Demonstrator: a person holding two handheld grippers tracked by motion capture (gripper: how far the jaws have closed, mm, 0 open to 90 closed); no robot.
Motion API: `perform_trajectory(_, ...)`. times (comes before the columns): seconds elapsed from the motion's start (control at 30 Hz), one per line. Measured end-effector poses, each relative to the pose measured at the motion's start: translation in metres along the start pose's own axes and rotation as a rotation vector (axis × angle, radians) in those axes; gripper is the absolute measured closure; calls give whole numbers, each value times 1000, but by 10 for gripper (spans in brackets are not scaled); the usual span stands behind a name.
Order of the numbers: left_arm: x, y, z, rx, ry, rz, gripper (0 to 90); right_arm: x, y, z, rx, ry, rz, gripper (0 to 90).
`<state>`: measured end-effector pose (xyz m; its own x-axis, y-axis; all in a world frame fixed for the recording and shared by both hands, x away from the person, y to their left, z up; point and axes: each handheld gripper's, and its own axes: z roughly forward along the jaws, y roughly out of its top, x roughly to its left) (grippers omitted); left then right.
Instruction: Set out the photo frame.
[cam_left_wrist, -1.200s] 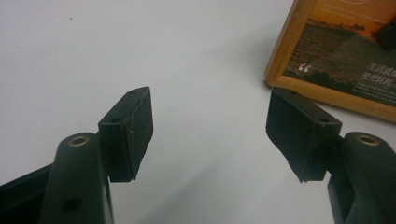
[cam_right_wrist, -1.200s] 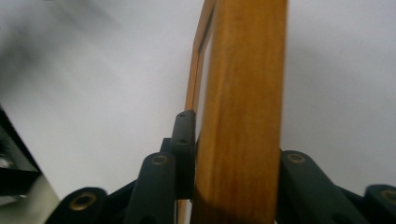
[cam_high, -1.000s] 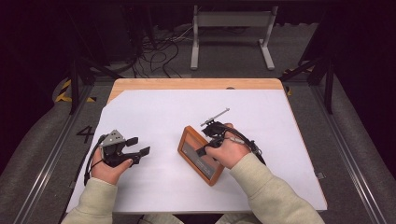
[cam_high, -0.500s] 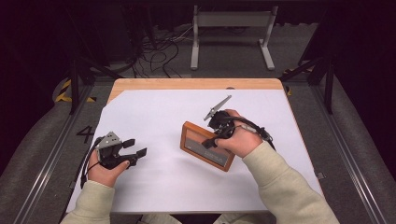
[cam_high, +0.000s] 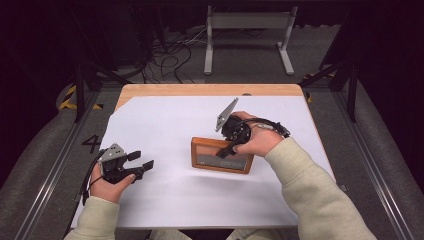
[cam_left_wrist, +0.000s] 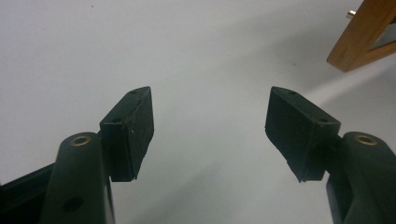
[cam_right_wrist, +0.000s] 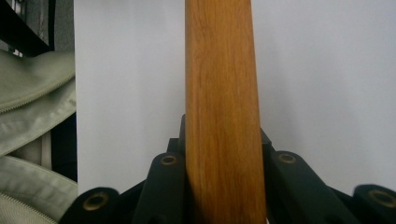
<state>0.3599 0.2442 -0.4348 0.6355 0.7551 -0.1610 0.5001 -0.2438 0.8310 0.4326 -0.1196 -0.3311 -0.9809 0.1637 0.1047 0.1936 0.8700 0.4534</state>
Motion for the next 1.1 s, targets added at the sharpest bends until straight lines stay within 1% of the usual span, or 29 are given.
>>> perform_trajectory(0.07,0,0,0,1,1,2,331,-2,-1,3,5,5,-6,753)
perform_trajectory(0.1,0,0,0,2,-1,4,333,-3,-3,7,11,18,-17,753)
perform_trajectory(0.13,0,0,1,1,-3,3,335,-4,-4,10,17,21,-7,753)
perform_trajectory(0.23,0,0,1,3,-6,0,336,-8,-10,18,11,41,-12,753)
perform_trajectory(0.27,0,0,2,3,-6,0,336,-9,-11,20,10,46,-20,753)
perform_trajectory(0.3,0,0,2,3,-9,0,336,-9,-13,22,9,64,-44,753)
perform_trajectory(0.37,0,0,2,3,-9,-1,336,-10,-15,25,9,86,-76,753)
perform_trajectory(0.43,0,0,2,3,-6,3,336,-9,-15,28,16,95,-92,753)
perform_trajectory(0.57,-1,0,3,4,-7,3,337,-10,-15,34,42,86,-95,752)
perform_trajectory(0.6,0,0,3,3,-7,4,337,-12,-15,34,37,93,-96,752)
perform_trajectory(0.7,-1,0,3,6,-9,1,337,-13,-17,34,23,93,-97,747)
perform_trajectory(0.73,-1,0,3,7,-12,2,337,-13,-17,34,21,87,-97,728)
perform_trajectory(0.77,-1,0,3,7,-12,2,336,-12,-17,32,9,51,-99,669)
perform_trajectory(0.8,-1,0,4,9,-13,6,336,-12,-17,31,-6,27,-107,610)
perform_trajectory(0.83,-1,1,4,8,-14,8,336,-12,-17,30,-15,16,-103,545)
perform_trajectory(0.87,-1,1,4,8,-14,8,336,-12,-17,30,-15,16,-103,545)
perform_trajectory(0.9,-1,1,4,11,-13,4,336,-14,-19,29,-45,-19,-88,487)
perform_trajectory(0.93,-1,1,4,11,-13,7,335,-15,-22,25,-80,-54,-63,408)
perform_trajectory(0.97,-2,1,4,8,-10,7,334,-16,-23,24,-98,-66,-54,363)
perform_trajectory(1.0,-2,1,5,9,-12,6,334,-17,-26,21,-130,-89,-26,331)
perform_trajectory(1.1,-2,1,5,12,-13,3,332,-17,-30,14,-185,-151,-20,263)
